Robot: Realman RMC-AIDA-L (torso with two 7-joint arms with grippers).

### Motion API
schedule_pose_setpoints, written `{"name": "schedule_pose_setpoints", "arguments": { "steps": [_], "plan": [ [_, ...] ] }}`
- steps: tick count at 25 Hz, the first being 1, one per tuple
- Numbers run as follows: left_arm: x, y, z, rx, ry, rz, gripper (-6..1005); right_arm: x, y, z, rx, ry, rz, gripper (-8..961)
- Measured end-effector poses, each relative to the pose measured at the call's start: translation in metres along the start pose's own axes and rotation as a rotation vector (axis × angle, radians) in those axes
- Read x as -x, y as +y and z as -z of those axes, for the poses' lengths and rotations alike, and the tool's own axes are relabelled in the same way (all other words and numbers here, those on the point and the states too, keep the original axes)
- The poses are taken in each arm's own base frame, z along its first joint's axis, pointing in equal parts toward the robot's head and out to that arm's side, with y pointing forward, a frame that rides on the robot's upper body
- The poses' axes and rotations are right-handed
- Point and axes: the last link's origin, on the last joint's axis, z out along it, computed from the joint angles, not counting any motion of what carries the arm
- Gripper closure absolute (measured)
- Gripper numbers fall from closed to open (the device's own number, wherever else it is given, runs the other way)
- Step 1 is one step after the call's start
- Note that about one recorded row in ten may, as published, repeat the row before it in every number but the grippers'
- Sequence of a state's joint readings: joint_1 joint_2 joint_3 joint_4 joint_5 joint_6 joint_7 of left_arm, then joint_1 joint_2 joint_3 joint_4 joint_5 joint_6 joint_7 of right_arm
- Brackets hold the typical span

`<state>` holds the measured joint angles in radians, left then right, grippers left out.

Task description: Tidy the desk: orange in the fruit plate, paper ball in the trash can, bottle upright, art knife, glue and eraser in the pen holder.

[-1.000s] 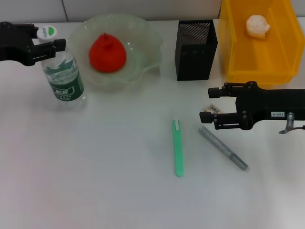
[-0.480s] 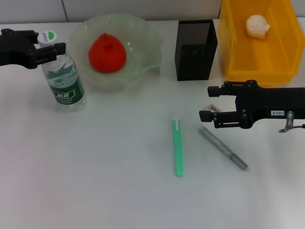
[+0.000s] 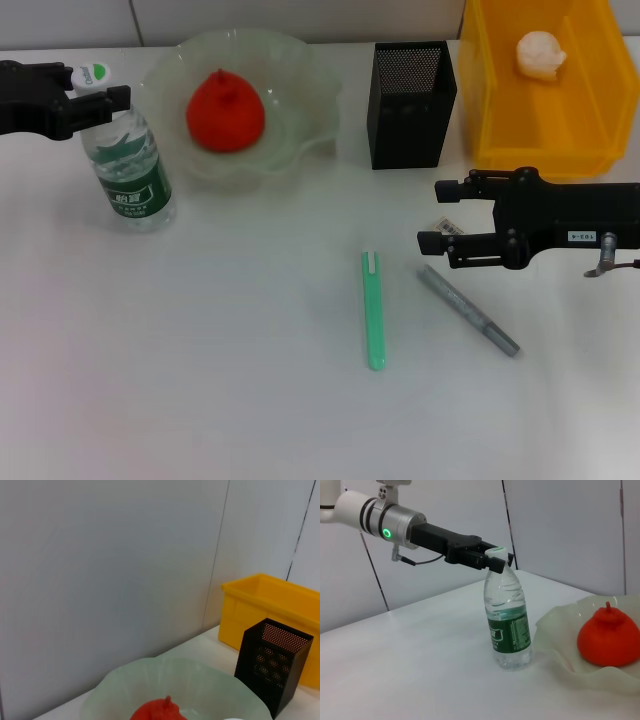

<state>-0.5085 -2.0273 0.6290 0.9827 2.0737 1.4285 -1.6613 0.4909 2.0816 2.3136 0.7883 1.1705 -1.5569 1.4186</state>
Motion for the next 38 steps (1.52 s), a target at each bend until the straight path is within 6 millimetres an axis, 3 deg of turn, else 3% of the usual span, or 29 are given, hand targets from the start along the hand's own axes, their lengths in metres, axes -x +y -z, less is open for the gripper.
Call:
{"name": "schedule_pose_setpoints", "arguments": {
  "steps": [12,19,24,27,31,38],
  "plan": [
    [-0.001,0.000,0.001,-0.005,0.005,-0.002,401,0.000,0.000,0.000,0.001,0.000,-0.005,182],
    [-0.013,-0.001,0.008,0.007,0.085,0.017,201,0.000,0.000,0.000,0.000,-0.001,-0.007,182],
    [-0.045,-0.002,0.053,0.073,0.373,0.089,202,0.000,0.000,-0.001,0.003,0.001,-0.006,183],
    [-0.056,0.008,0.084,0.216,0.531,0.117,202,0.000,0.000,0.000,0.001,-0.001,-0.006,183],
    [-0.052,0.021,0.087,0.344,0.540,0.130,203,0.003,-0.001,-0.002,0.005,-0.003,0.000,183],
    [-0.025,0.049,0.061,0.522,0.426,0.140,204,0.008,-0.003,-0.004,0.008,-0.006,0.012,183]
  ]
}}
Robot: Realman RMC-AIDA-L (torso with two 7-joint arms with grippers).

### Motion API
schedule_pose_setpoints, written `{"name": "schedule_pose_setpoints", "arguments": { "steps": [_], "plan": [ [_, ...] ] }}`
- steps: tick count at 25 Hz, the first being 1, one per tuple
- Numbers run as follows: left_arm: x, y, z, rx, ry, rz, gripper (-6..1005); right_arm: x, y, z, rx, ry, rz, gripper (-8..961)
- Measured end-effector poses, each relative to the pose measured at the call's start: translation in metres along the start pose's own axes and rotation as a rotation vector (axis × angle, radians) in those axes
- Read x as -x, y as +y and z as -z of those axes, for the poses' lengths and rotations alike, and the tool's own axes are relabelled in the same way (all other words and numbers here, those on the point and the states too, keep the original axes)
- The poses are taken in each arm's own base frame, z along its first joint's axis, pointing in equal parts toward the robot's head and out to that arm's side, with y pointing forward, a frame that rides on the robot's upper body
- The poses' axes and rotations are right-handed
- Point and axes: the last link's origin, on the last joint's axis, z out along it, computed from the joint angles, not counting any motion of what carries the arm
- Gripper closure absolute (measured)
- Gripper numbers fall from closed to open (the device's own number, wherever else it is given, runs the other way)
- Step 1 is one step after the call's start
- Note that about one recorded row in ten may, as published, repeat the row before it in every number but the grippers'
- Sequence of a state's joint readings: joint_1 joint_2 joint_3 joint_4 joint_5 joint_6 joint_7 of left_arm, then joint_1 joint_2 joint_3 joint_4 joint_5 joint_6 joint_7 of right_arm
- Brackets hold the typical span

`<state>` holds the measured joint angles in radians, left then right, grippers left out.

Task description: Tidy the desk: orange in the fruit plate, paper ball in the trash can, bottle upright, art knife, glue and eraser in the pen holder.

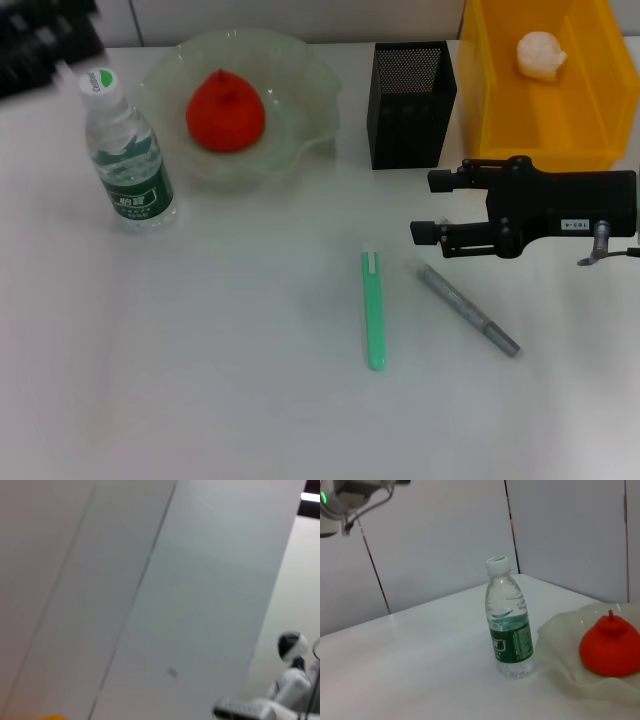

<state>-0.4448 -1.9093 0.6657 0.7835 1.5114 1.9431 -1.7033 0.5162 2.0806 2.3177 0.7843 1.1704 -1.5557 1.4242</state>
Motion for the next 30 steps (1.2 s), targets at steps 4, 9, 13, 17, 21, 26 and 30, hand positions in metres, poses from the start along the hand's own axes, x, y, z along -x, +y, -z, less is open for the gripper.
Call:
{"name": "schedule_pose_setpoints", "arguments": {
  "steps": [4,9,13,17,21,26,30],
  "plan": [
    [0.025,0.002,-0.010,0.019,-0.085,0.016,205,0.004,-0.002,-0.002,0.000,0.000,0.010,183],
    [0.089,0.003,-0.028,0.013,-0.188,-0.006,206,0.007,-0.003,-0.004,0.004,0.000,0.019,182],
    [0.105,0.004,-0.032,-0.004,-0.213,-0.032,206,0.008,-0.003,-0.004,0.006,-0.002,0.019,182],
    [0.136,0.008,-0.033,-0.053,-0.268,-0.115,207,0.011,-0.003,-0.007,0.014,-0.001,0.009,182],
    [0.160,0.009,-0.031,-0.085,-0.278,-0.139,208,0.028,-0.006,-0.007,0.030,0.000,-0.034,182],
    [0.168,0.007,-0.032,-0.109,-0.289,-0.163,208,0.085,-0.012,0.003,0.004,0.093,-0.119,182],
    [0.169,0.005,-0.035,-0.117,-0.300,-0.169,209,0.111,-0.012,0.001,-0.035,0.224,-0.133,182]
  ]
}}
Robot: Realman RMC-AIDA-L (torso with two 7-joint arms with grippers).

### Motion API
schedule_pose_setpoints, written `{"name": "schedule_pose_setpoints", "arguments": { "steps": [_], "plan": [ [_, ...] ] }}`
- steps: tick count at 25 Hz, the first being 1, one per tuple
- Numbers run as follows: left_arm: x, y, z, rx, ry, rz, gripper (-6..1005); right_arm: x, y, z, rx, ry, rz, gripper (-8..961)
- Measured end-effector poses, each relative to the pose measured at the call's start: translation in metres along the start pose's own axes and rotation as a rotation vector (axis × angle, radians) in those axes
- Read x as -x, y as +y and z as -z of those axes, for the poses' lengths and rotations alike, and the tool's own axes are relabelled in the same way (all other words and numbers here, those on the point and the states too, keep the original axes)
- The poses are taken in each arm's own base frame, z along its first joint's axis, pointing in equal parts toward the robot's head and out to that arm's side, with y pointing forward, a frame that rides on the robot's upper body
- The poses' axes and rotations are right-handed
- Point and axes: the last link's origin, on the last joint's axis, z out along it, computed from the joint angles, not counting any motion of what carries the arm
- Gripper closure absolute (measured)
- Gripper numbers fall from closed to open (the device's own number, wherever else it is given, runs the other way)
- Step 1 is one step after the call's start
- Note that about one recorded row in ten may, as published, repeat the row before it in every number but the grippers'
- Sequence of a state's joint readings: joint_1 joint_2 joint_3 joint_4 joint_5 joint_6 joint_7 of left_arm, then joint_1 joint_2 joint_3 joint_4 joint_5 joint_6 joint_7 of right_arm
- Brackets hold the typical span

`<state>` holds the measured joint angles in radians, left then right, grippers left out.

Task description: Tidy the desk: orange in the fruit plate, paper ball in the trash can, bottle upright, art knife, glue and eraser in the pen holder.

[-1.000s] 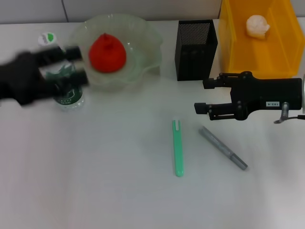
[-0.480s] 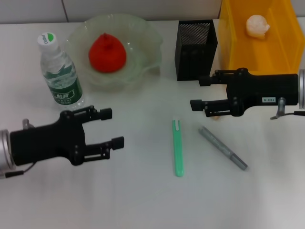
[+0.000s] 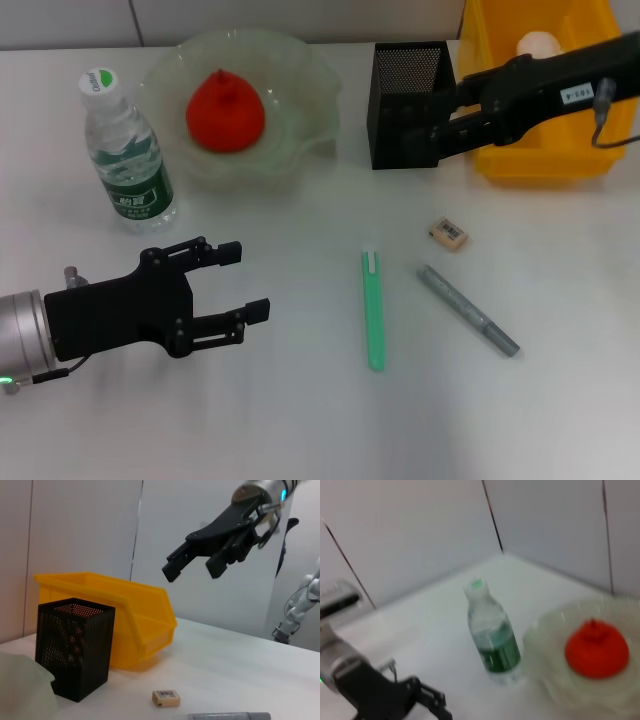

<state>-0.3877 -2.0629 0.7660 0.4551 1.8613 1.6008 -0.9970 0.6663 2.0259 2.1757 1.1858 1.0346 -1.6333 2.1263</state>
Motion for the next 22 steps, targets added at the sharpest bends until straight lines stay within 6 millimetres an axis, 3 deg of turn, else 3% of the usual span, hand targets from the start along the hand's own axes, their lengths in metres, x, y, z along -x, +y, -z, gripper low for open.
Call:
{"name": "schedule_pose_setpoints", "arguments": {
  "steps": [3,8,14,22],
  "plan": [
    [-0.001,-0.002,-0.001,-0.007,0.004,-0.003,209,0.021,0.002,-0.001,-0.061,0.150,-0.032,183],
    [-0.002,-0.004,-0.001,-0.016,0.003,0.002,209,0.038,0.004,-0.008,-0.121,0.304,-0.085,183],
    [-0.003,-0.006,-0.003,-0.021,0.000,0.005,208,0.044,0.012,-0.034,-0.084,0.407,-0.199,182],
    [-0.004,-0.008,-0.002,-0.026,-0.002,0.002,209,0.038,0.017,-0.065,-0.113,0.468,-0.191,183]
  ]
}}
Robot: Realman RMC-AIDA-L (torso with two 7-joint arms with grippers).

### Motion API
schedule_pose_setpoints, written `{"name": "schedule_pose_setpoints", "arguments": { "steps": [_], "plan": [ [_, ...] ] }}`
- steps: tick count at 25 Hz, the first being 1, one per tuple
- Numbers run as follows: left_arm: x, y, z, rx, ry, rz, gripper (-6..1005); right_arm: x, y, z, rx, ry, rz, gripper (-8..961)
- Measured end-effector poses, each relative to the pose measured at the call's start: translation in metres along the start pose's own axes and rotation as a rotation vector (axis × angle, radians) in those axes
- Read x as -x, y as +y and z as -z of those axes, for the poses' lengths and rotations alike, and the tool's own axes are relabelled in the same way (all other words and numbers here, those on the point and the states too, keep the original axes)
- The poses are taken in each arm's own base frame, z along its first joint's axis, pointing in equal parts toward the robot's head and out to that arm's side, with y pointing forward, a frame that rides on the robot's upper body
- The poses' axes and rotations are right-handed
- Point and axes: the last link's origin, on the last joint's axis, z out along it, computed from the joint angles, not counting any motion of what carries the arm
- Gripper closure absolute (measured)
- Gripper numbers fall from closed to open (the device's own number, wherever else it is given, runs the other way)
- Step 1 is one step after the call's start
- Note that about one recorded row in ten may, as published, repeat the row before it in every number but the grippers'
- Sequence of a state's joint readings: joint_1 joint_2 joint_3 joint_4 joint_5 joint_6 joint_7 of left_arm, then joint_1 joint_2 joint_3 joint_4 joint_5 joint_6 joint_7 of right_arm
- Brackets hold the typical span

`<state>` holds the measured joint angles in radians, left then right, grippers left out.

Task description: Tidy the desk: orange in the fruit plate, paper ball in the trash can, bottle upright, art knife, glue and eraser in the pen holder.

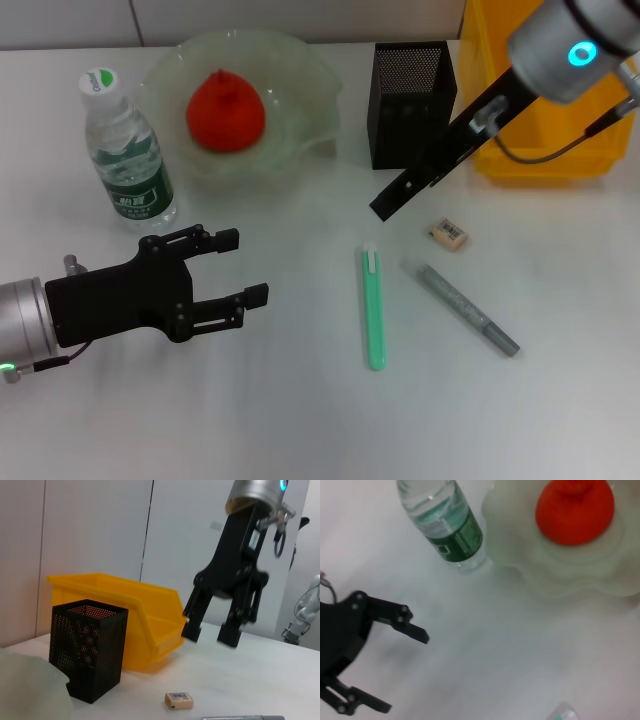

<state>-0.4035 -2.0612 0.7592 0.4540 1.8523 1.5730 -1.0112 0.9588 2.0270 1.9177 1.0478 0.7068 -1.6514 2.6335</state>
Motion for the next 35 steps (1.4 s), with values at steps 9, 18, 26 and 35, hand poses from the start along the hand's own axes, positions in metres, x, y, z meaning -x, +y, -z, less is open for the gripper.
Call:
{"name": "schedule_pose_setpoints", "arguments": {
  "steps": [9,18,26,35],
  "plan": [
    [0.000,-0.001,0.003,-0.010,0.001,0.003,208,0.001,0.011,-0.042,0.006,0.080,0.015,182],
    [0.002,-0.002,0.006,-0.025,0.002,0.017,209,-0.001,0.018,-0.065,-0.059,0.142,0.061,182],
    [0.004,-0.001,0.006,-0.031,-0.001,0.022,208,-0.004,0.030,-0.081,-0.119,0.232,0.090,183],
    [0.004,-0.001,0.004,-0.030,0.001,0.024,208,-0.003,0.034,-0.085,-0.142,0.256,0.075,183]
  ]
}}
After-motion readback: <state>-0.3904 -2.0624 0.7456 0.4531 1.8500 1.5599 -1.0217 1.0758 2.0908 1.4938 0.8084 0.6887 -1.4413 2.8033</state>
